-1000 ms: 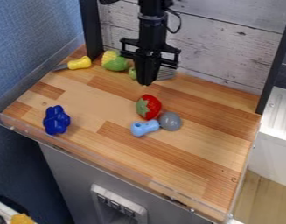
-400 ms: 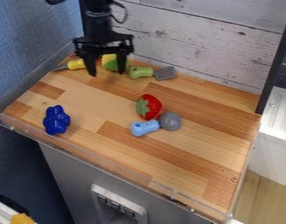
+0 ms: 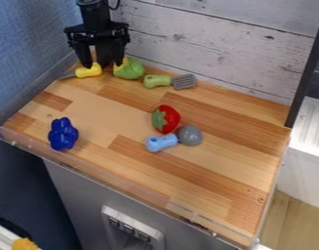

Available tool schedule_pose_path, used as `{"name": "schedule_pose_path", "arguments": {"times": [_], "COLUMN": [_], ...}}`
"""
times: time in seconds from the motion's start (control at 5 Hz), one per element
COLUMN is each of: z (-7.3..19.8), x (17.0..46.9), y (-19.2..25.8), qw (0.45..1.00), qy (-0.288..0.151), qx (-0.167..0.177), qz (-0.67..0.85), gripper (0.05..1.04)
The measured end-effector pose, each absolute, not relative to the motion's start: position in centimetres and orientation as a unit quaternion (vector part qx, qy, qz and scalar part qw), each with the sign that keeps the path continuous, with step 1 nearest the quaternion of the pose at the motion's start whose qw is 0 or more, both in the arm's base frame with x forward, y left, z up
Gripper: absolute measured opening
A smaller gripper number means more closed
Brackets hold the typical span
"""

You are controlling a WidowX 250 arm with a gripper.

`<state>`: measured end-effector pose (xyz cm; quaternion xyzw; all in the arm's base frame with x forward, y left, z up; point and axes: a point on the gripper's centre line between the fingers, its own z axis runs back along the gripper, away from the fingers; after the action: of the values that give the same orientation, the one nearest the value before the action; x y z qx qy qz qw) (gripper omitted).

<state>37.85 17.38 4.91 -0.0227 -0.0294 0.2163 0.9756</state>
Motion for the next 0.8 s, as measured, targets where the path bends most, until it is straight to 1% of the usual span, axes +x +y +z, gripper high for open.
{"name": "schedule_pose_path", "arguments": {"times": [0.4, 0.6, 0.8], "z": [4.4, 3.7, 3.5], "x": [37.8, 37.7, 37.8], "y": [17.9, 18.3, 18.8], "qw": [0.993, 0.995, 0.991], "qy": [-0.015, -0.006, -0.009], "qx": [-0.016, -0.007, 0.007], "qz": [0.114, 0.104, 0.137], "gripper": [0.996, 0.995, 0.994]}}
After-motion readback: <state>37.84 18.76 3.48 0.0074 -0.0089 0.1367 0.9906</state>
